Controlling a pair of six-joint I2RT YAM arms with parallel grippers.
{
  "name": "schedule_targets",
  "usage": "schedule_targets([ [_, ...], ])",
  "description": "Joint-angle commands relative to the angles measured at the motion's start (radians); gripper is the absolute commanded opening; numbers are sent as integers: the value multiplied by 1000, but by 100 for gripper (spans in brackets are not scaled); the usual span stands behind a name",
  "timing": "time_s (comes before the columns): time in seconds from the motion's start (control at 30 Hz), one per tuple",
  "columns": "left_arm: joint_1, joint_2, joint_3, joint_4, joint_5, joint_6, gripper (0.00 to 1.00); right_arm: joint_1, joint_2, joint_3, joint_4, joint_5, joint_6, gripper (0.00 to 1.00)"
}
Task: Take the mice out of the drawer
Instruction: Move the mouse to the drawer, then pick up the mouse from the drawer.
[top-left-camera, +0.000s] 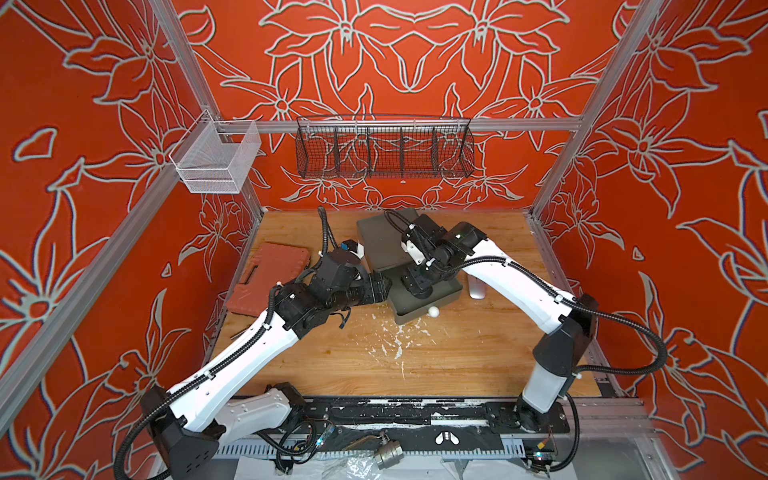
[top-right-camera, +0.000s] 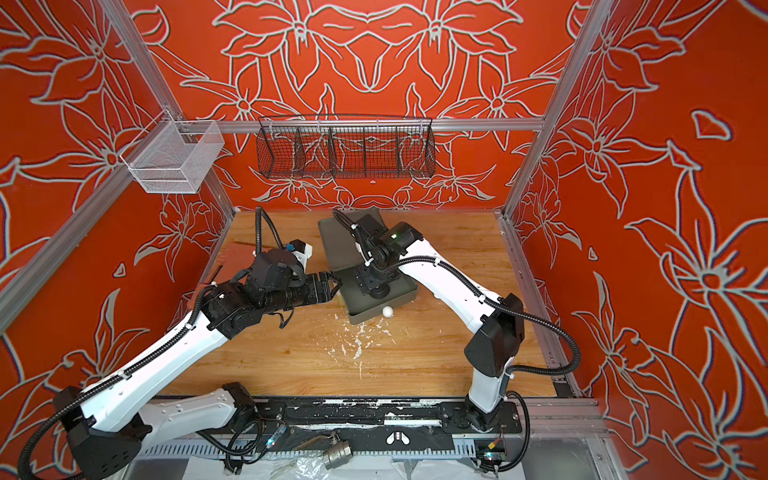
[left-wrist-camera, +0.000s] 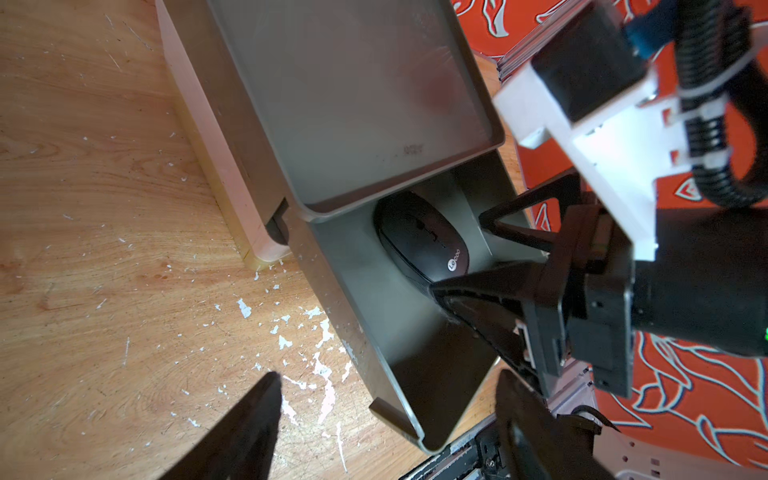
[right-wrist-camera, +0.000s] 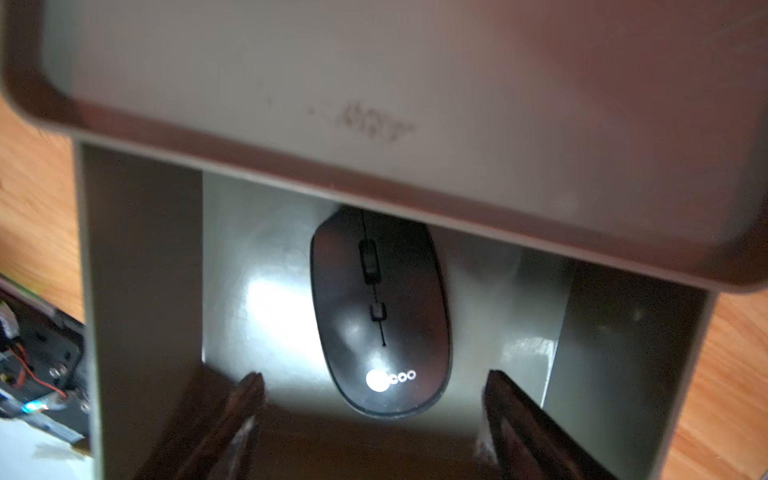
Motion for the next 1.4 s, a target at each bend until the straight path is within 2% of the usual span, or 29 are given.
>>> schedule_targets([
  [0.0, -6, -16, -12, -22, -23, -10, 78, -11, -20, -27, 8, -31, -120, 88],
  [0.4, -6, -11, -3, -26, -29, -12, 79, -32, 8, -91, 98, -66, -165, 92],
  [0.8, -6, -9, -2, -29, -34, -10, 79, -39, 62, -84, 100, -81, -173, 84],
  [1.23, -6, 0, 4, -26, -31, -9, 79, -40, 100, -40, 73, -85, -133, 66],
  [1.37, -6, 3, 12, -32, -28, -6, 79, -39, 97, -11, 58, -80, -106, 64],
])
